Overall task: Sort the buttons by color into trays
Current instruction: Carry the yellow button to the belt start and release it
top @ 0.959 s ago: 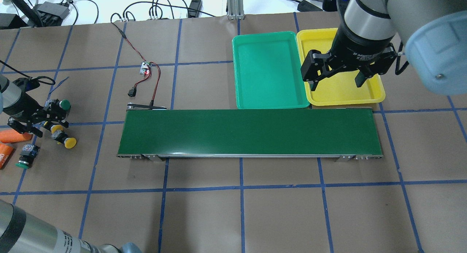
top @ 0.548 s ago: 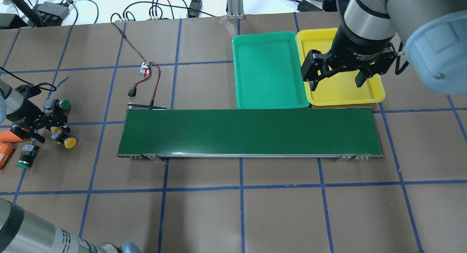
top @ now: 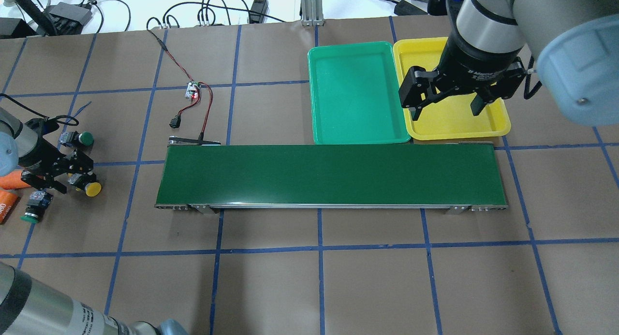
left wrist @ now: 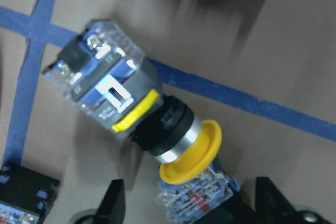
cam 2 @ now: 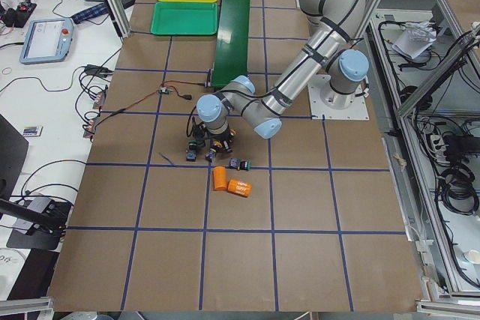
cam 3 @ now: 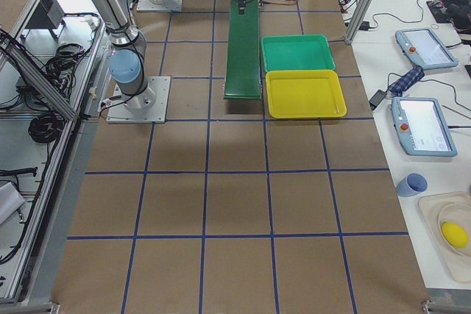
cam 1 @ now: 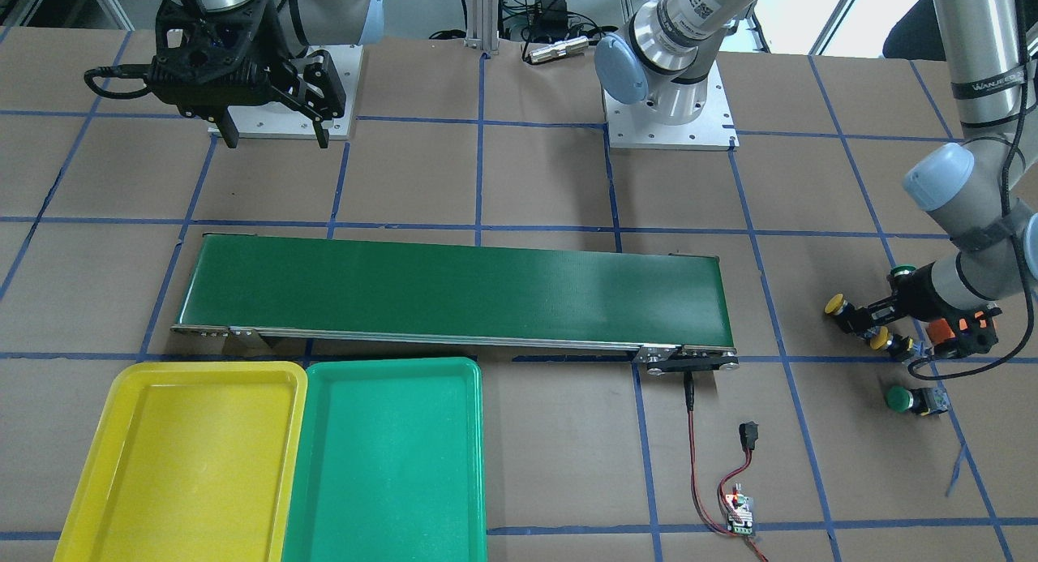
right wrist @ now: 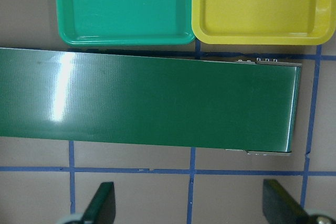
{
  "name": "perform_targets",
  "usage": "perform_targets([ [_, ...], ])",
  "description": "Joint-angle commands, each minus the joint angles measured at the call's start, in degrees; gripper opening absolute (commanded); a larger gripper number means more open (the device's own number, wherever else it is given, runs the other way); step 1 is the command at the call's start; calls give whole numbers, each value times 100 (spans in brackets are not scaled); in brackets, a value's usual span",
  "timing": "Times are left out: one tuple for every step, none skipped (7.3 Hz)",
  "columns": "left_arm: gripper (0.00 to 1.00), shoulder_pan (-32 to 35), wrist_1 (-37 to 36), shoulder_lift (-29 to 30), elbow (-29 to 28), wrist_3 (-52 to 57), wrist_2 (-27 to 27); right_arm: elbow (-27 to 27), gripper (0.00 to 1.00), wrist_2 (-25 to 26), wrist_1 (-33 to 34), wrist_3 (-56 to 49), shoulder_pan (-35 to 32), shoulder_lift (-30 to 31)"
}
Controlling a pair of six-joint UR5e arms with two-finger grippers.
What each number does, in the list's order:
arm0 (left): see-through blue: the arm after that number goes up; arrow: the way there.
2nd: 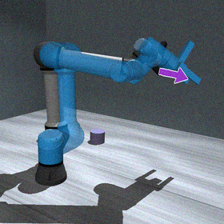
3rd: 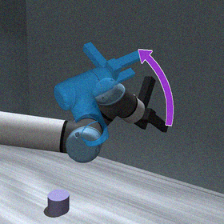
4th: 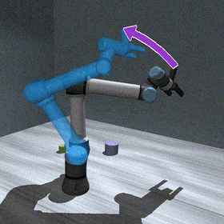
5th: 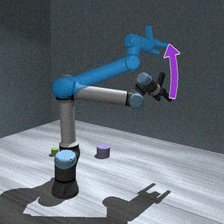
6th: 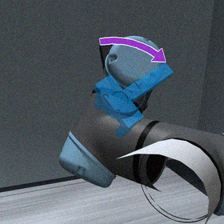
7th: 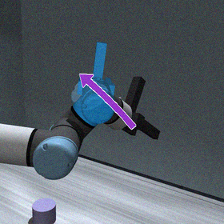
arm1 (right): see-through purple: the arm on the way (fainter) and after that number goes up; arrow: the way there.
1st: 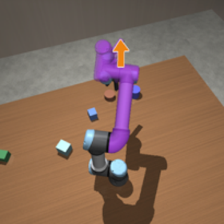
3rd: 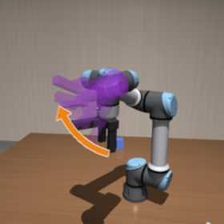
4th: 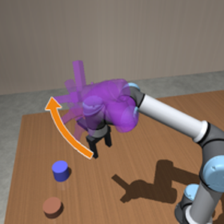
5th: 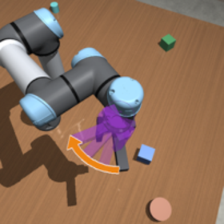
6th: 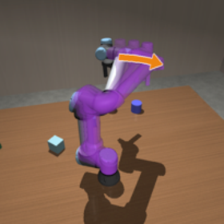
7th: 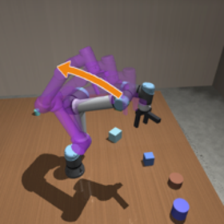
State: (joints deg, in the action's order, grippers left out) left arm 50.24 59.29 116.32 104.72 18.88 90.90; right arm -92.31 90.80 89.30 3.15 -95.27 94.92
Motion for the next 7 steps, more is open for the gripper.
perform_targets([
  [0,39,265,-170,-48,-25,-2,3,100,-1,0,1,0,0],
  [0,74,615,-414,-92,-69,-37,3,100,8,0,-8,0,-9],
  [0,239,888,-756,-84,-130,-150,3,100,8,0,1,0,0],
  [0,737,1257,-1134,-92,-435,-464,3,100,8,0,1,0,0],
  [0,1264,1286,-1416,-5,-1204,-494,3,100,-1,0,1,0,-9],
  [0,1756,1356,-1584,48,-1577,-529,3,100,-1,0,1,0,-9],
  [0,2144,1418,-1708,179,-2660,-694,3,100,-1,0,1,0,-9],
])
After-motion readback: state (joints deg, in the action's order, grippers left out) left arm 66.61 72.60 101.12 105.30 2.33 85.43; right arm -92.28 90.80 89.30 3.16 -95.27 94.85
